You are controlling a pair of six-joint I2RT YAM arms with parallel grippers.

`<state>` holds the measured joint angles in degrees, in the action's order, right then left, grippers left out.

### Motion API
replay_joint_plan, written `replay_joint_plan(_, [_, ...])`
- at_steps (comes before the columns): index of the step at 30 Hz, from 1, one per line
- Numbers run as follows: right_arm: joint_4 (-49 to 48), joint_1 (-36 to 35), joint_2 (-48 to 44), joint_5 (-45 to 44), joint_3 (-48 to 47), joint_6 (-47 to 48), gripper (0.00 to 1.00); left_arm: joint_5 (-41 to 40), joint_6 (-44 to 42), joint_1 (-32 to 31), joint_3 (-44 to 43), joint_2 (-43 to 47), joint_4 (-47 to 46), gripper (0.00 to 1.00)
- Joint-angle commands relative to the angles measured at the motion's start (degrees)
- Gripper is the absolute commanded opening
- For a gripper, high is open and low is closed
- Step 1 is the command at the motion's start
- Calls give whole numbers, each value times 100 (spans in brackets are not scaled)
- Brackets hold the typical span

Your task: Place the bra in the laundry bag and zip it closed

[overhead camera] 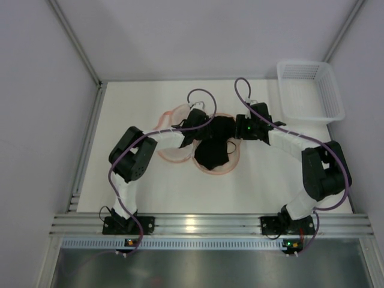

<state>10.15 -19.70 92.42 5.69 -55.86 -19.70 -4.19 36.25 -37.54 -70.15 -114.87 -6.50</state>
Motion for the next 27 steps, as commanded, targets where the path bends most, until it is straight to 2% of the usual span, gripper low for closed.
replay_joint_plan(1, [-233, 28, -75, 28, -39, -42, 52, -310, -205, -17, 54, 577, -282, 40])
replay_joint_plan(9, [-171, 19, -251, -173, -478, 186, 52, -1022, -909, 27, 89, 2011, 596, 49])
replay_joint_plan(12, [-320, 37, -59, -419, -760, 361, 49, -1619, -735, 158, 396, 2661, 1192, 55])
replay_joint_plan(14, [-487, 80, 169, -403, -918, 388, 44, -1892, -524, 403, 896, 3153, 1396, 59])
replay_joint_plan(16, [-602, 107, 363, -263, -1171, 397, 38, -1832, -49, 667, 1317, 3619, 1573, 62])
replay_joint_plan(20, [-707, 55, 619, 492, -1331, 379, 37, -1147, 558, 1685, 2276, 4226, 1626, 64])
replay_joint_plan(22, [-638, -68, 584, 521, -1297, 441, 39, -1111, 681, 1846, 2663, 4525, 1704, 65])
replay_joint_plan(27, [-251, -964, 373, 73, -1191, 713, 42, -821, 927, 2241, 3121, 4702, 1749, 69])
